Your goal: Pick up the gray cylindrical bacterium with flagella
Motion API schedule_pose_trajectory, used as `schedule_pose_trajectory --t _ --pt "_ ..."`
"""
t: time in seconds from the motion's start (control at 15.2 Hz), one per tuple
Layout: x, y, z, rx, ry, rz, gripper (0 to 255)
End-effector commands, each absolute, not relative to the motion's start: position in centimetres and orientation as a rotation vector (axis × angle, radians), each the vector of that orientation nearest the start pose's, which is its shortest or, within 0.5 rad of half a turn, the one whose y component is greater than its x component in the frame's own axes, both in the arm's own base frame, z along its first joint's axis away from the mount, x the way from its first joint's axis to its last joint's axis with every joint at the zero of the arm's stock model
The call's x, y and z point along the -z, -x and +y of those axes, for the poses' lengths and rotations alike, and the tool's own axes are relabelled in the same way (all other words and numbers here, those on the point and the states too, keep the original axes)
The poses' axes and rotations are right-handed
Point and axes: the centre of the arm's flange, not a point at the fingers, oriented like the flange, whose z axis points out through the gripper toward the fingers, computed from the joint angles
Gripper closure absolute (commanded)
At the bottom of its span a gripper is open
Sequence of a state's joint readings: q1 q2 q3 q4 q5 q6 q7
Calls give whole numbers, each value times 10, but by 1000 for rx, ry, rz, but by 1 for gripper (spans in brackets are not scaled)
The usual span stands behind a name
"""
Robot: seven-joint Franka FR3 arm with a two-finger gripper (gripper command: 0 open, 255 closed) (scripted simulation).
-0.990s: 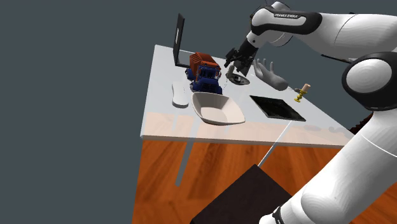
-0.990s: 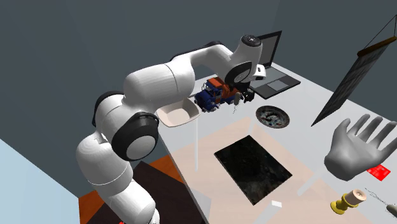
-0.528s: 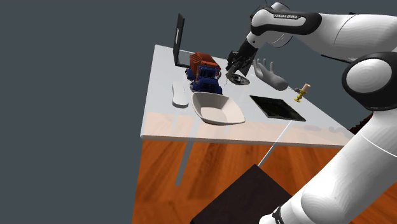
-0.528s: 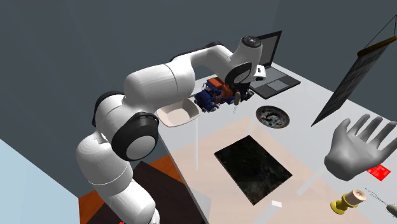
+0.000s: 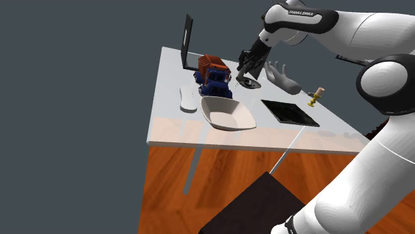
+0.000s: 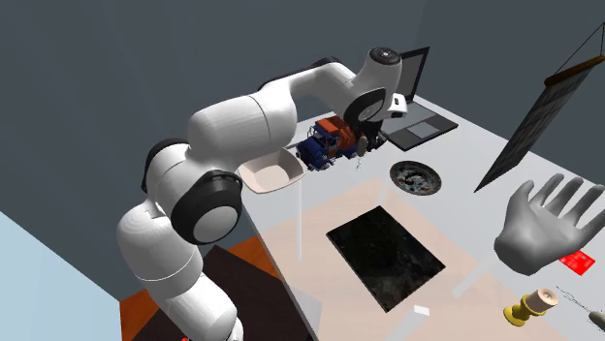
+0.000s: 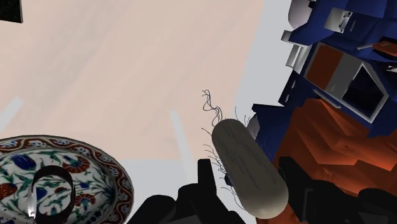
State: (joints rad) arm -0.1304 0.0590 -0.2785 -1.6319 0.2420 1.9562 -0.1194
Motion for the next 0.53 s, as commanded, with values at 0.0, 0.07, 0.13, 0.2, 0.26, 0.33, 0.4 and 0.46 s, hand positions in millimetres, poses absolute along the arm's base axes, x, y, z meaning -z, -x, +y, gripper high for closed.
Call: schedule_pose_trajectory --t 0.0,0.07,0.13,0.2,0.26,0.33,0.4,0.46 --pt "-613 -563 -221 470 2919 513 255" --pt "-618 -563 -221 470 2919 513 255" --pt "-623 -563 -221 470 2919 513 255" --pt "-628 -563 -221 470 2919 513 255" --pt "-634 -563 -221 470 2919 513 255" --pt "-639 -563 -221 470 2919 513 255" --pt "-644 -563 -221 470 2919 513 255" --pt "-650 -563 -221 470 2919 513 255"
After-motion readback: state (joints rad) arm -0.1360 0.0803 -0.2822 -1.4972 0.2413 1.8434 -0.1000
